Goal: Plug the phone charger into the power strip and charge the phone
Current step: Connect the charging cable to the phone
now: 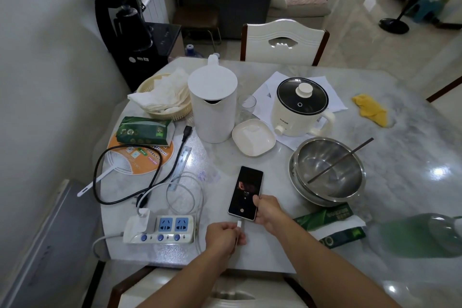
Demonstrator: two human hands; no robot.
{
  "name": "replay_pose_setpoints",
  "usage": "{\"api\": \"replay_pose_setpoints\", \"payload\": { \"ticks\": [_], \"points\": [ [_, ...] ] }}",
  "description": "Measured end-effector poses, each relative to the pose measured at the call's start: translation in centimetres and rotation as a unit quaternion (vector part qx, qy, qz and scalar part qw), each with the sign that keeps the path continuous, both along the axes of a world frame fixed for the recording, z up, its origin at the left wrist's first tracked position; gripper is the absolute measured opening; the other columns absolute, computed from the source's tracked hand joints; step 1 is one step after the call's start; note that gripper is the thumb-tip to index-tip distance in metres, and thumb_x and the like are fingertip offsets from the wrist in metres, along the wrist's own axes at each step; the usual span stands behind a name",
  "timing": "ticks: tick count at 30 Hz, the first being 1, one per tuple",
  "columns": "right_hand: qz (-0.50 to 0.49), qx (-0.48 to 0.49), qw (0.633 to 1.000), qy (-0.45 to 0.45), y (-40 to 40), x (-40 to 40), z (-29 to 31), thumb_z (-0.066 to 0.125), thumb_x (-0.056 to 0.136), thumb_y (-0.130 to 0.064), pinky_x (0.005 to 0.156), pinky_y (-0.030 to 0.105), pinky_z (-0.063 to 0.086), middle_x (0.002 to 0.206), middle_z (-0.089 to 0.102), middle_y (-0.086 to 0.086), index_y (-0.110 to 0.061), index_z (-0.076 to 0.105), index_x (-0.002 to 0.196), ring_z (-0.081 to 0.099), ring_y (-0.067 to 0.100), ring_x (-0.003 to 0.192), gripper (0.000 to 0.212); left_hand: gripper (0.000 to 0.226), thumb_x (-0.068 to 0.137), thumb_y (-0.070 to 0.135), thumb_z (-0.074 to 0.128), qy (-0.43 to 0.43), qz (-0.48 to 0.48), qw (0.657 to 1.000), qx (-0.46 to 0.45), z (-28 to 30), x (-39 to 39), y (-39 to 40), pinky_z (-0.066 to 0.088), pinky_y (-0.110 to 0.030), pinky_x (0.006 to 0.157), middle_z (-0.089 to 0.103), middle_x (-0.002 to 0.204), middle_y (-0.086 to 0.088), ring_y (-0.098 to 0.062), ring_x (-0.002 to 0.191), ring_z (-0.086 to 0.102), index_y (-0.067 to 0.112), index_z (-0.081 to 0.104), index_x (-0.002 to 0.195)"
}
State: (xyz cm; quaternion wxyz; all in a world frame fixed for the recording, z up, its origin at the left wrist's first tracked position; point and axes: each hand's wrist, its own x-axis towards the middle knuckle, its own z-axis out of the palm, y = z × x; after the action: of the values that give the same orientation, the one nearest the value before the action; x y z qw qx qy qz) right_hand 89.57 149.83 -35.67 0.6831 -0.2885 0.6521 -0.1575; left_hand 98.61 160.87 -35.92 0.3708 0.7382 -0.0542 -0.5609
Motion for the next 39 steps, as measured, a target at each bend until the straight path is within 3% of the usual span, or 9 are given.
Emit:
{"api": "replay_pose_setpoints", "payload": {
  "ticks": [11, 17, 20, 24, 32, 36, 39],
  "points": [
    [-0.005, -0.005, 1.000, 0.002, 0.1, -0.3, -0.1, 0.043, 0.102, -0.006, 0.059, 0.035, 0.054, 0.086, 0.067, 0.009, -0.012, 0.059, 0.085, 0.066, 0.022, 0.073, 0.024, 0.015, 0.089, -0.004, 0.059, 0.019, 0.001, 1.000, -0.012, 0.1, 0.2, 0.0, 0.042, -0.024, 0.041, 0.073, 0.058, -0.010, -0.020, 0.053, 0.068, 0.001, 0.073, 0.085],
    [-0.004, -0.002, 1.000, -0.001, 0.2, -0.1, -0.2, 0.043, 0.103, -0.008, 0.061, 0.035, 0.055, 0.092, 0.068, 0.012, -0.011, 0.060, 0.087, 0.067, 0.024, 0.076, 0.023, 0.016, 0.089, -0.008, 0.059, 0.028, 0.000, 0.999, -0.025, 0.1, 0.5, -0.2, 0.050, -0.026, 0.049, 0.072, 0.058, -0.012, -0.023, 0.054, 0.068, 0.000, 0.071, 0.084],
    [-0.002, -0.007, 1.000, 0.006, 0.3, -0.2, -0.3, 0.044, 0.102, -0.008, 0.060, 0.035, 0.055, 0.096, 0.068, 0.013, -0.012, 0.060, 0.087, 0.067, 0.024, 0.077, 0.022, 0.018, 0.089, -0.009, 0.058, 0.026, -0.001, 0.999, -0.024, 0.4, 0.4, -0.3, 0.048, -0.020, 0.041, 0.071, 0.062, -0.015, -0.023, 0.055, 0.067, 0.002, 0.070, 0.082],
    [-0.001, -0.022, 1.000, 0.019, 0.6, -0.3, -0.5, 0.045, 0.102, -0.008, 0.068, 0.038, 0.058, 0.106, 0.069, 0.018, -0.011, 0.061, 0.092, 0.069, 0.033, 0.094, 0.019, 0.019, 0.088, -0.013, 0.058, 0.027, 0.011, 0.999, -0.023, 0.6, 0.4, -0.4, 0.042, -0.014, 0.032, 0.068, 0.064, -0.019, -0.020, 0.050, 0.064, -0.001, 0.069, 0.079],
    [0.008, -0.037, 0.999, 0.037, 1.5, -1.1, -1.2, 0.045, 0.101, -0.009, 0.070, 0.041, 0.060, 0.107, 0.069, 0.020, -0.008, 0.062, 0.100, 0.069, 0.030, 0.087, 0.017, 0.015, 0.086, -0.016, 0.059, 0.045, 0.034, 0.998, -0.013, -0.1, 0.5, -0.6, 0.056, -0.029, 0.056, 0.071, 0.070, -0.022, -0.026, 0.059, 0.068, -0.008, 0.071, 0.090],
    [0.058, -0.068, 0.992, 0.087, 1.4, -1.5, -1.2, 0.047, 0.100, -0.011, 0.088, 0.054, 0.057, 0.106, 0.070, 0.020, -0.008, 0.064, 0.100, 0.069, 0.034, 0.097, 0.017, 0.014, 0.086, -0.018, 0.059, 0.049, 0.006, 0.999, -0.015, 0.1, 0.0, -0.9, 0.056, -0.025, 0.048, 0.069, 0.071, -0.023, -0.025, 0.058, 0.068, -0.009, 0.069, 0.087],
    [0.075, -0.075, 0.989, 0.100, 1.1, -1.5, -0.8, 0.048, 0.099, -0.011, 0.086, 0.055, 0.058, 0.107, 0.070, 0.021, -0.008, 0.064, 0.098, 0.069, 0.036, 0.098, 0.016, 0.015, 0.086, -0.017, 0.059, 0.033, 0.004, 0.999, -0.012, 0.0, 0.0, -1.0, 0.055, -0.026, 0.049, 0.068, 0.074, -0.025, -0.026, 0.060, 0.067, -0.006, 0.068, 0.082]
  ]
}}
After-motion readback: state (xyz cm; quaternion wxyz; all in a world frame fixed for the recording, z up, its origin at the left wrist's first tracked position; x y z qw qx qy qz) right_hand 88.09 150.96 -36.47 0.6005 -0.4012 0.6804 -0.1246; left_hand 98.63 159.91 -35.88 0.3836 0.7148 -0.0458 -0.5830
